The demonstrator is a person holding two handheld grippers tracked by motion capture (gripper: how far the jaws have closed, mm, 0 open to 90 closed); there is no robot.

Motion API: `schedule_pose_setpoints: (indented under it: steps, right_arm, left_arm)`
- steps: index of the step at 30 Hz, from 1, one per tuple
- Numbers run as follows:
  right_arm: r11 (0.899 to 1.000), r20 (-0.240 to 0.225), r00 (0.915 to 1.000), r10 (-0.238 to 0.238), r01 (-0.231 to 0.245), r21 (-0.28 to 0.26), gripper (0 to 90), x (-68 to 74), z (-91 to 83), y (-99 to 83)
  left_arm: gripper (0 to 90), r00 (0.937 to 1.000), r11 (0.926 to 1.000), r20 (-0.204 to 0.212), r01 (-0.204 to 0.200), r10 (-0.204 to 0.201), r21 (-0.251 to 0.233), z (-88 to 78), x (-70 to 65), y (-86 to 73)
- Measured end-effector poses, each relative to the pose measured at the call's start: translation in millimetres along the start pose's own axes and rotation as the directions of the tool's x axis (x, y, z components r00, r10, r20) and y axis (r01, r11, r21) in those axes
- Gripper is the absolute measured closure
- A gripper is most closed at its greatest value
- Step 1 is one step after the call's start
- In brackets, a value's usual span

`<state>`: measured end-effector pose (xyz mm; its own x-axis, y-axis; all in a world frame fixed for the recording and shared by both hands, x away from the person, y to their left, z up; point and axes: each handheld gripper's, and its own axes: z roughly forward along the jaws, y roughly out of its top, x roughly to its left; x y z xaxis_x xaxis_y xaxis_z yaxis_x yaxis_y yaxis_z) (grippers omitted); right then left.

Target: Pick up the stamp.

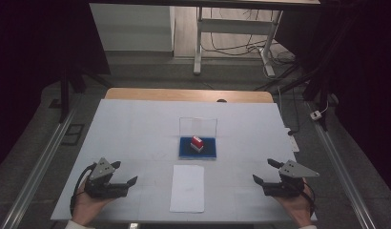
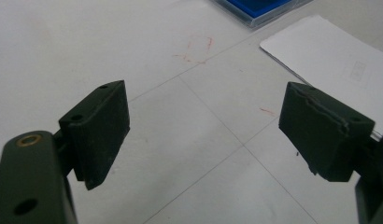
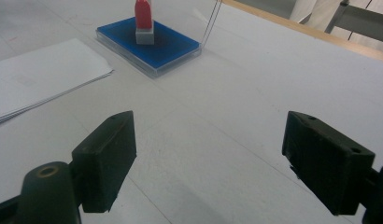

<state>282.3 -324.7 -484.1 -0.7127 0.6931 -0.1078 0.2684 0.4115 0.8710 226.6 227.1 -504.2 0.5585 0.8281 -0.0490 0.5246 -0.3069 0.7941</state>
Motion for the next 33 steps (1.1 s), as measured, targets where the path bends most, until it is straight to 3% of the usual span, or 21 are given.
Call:
schedule_pose_setpoints:
  steps: [13, 25, 33]
  right_arm:
    - [1.000, -0.003, 0.9999, -0.013, 0.013, 0.007, 20.3, 5.0, 4.1, 4.0]
    - [1.000, -0.005, 1.0000, 0.003, -0.003, 0.011, 21.0, 5.8, 8.3, -0.2]
    - [1.000, -0.010, 0.9999, 0.011, -0.011, 0.021, 21.2, 6.0, 7.6, 1.0]
  left_arm:
    - [17.0, 0.9998, 0.9998, -0.003, -0.020, 0.020, -0.008, -4.0, -3.5, -2.8]
    - [17.1, 1.0000, 1.0000, -0.001, -0.008, 0.008, -0.001, -1.7, -3.7, -4.1]
    - [17.1, 0.9998, 0.9997, 0.003, -0.021, 0.021, 0.009, 1.2, -6.8, -3.8]
